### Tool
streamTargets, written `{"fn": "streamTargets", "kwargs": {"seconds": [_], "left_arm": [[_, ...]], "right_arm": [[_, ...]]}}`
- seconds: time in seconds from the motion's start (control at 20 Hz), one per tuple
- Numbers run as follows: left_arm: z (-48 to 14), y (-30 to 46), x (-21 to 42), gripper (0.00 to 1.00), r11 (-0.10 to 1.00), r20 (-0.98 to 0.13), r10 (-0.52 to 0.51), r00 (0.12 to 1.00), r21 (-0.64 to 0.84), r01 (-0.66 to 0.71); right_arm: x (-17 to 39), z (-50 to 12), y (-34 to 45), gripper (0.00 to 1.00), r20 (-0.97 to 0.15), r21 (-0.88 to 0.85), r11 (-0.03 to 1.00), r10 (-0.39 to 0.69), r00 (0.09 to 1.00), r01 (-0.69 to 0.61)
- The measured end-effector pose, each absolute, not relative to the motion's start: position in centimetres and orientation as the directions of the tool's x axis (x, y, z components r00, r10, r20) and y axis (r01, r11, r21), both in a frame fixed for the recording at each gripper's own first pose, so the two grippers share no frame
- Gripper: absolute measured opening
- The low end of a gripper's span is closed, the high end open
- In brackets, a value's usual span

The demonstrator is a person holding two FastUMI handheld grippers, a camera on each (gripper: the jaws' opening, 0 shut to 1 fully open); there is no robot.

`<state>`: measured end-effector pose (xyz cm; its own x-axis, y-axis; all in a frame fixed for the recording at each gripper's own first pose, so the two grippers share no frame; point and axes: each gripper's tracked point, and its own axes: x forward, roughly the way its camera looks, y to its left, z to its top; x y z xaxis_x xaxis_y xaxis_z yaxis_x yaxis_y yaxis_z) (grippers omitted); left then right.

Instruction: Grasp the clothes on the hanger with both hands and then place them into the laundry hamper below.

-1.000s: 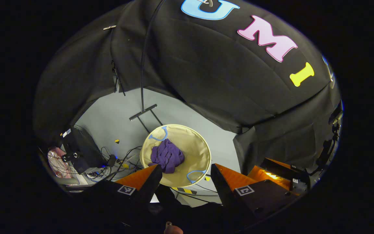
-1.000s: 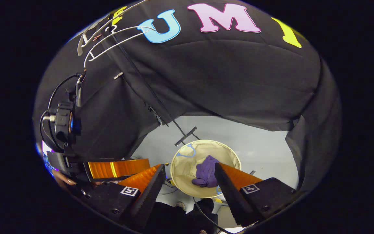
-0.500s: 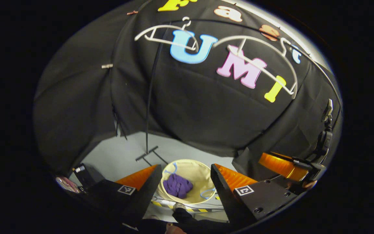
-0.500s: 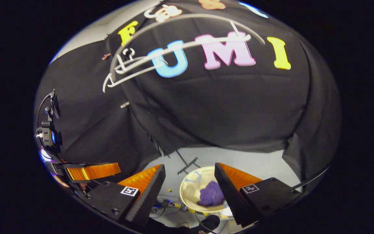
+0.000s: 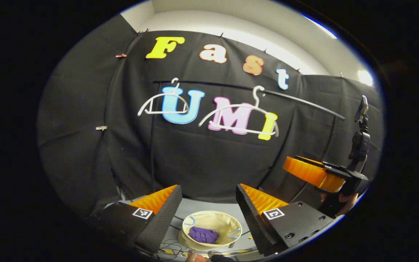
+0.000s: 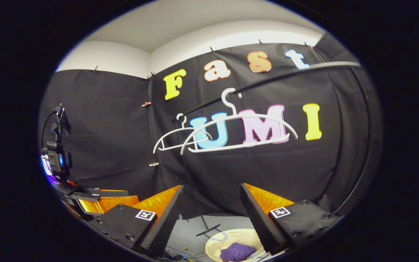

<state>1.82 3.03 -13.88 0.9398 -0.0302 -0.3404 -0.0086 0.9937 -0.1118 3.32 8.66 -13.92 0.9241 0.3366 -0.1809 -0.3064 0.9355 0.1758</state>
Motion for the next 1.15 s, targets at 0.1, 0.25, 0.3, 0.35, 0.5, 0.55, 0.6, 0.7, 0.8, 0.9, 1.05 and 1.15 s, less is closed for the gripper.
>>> {"fn": "streamTargets", "kwargs": {"seconds": [0.1,0.25,0.3,0.35,0.5,0.55,0.6,0.7,0.8,0.9,1.05,1.15], "left_arm": [[-11.3,2.6,0.9,0.95,0.995,-0.269,-0.061,0.961,-0.093,0.037],[-6.1,1.0,-0.4,0.94,0.992,-0.14,-0.123,0.982,-0.05,0.117],[-4.6,0.5,-0.7,0.94,0.99,-0.1,-0.137,0.985,-0.04,0.134],[-3.3,0.1,-1.1,0.91,0.989,-0.062,-0.148,0.987,-0.037,0.145],[-0.8,-0.9,-2.3,0.91,0.985,0.006,-0.17,0.985,-0.041,0.17],[-0.4,-0.9,-2.4,0.91,0.985,0.017,-0.166,0.986,-0.036,0.166],[0.1,-1.0,-2.4,0.91,0.986,0.025,-0.162,0.987,-0.03,0.162],[0.5,-1.3,-2.5,0.94,0.989,0.034,-0.148,0.988,-0.024,0.149],[1.1,-1.2,-2.2,0.9,0.99,0.046,-0.137,0.99,-0.02,0.138],[1.9,-1.0,-2.2,0.94,0.991,0.06,-0.127,0.99,-0.031,0.129],[2.8,-0.8,-2.4,0.91,0.993,0.078,-0.106,0.991,-0.05,0.11],[3.3,-0.8,-2.6,0.94,0.994,0.088,-0.095,0.992,-0.054,0.1]], "right_arm": [[1.5,-10.3,8.0,0.98,-0.105,0.163,0.95,0.285,0.953,-0.266],[-0.9,-5.4,6.1,1.0,0.002,0.159,0.971,0.181,0.984,-0.179],[-1.5,-3.9,5.5,0.92,0.048,0.145,0.977,0.148,0.988,-0.154],[-2.0,-2.4,5.0,0.92,0.09,0.131,0.983,0.119,0.989,-0.13],[-3.1,0.7,3.4,0.91,0.17,0.083,0.994,0.062,0.984,-0.077],[-3.3,1.4,3.1,0.91,0.183,0.076,0.995,0.055,0.982,-0.069],[-3.6,2.2,3.1,0.94,0.194,0.073,0.995,0.053,0.98,-0.068],[-4.0,2.9,3.0,0.97,0.21,0.056,0.996,0.051,0.976,-0.064],[-4.0,3.1,3.1,0.97,0.217,0.041,0.997,0.06,0.974,-0.07],[-3.9,3.2,3.4,1.0,0.214,0.053,0.995,0.076,0.974,-0.089],[-3.5,2.9,3.2,0.97,0.205,0.064,0.992,0.091,0.974,-0.106],[-3.3,2.5,3.2,0.97,0.198,0.072,0.991,0.099,0.975,-0.115]]}}
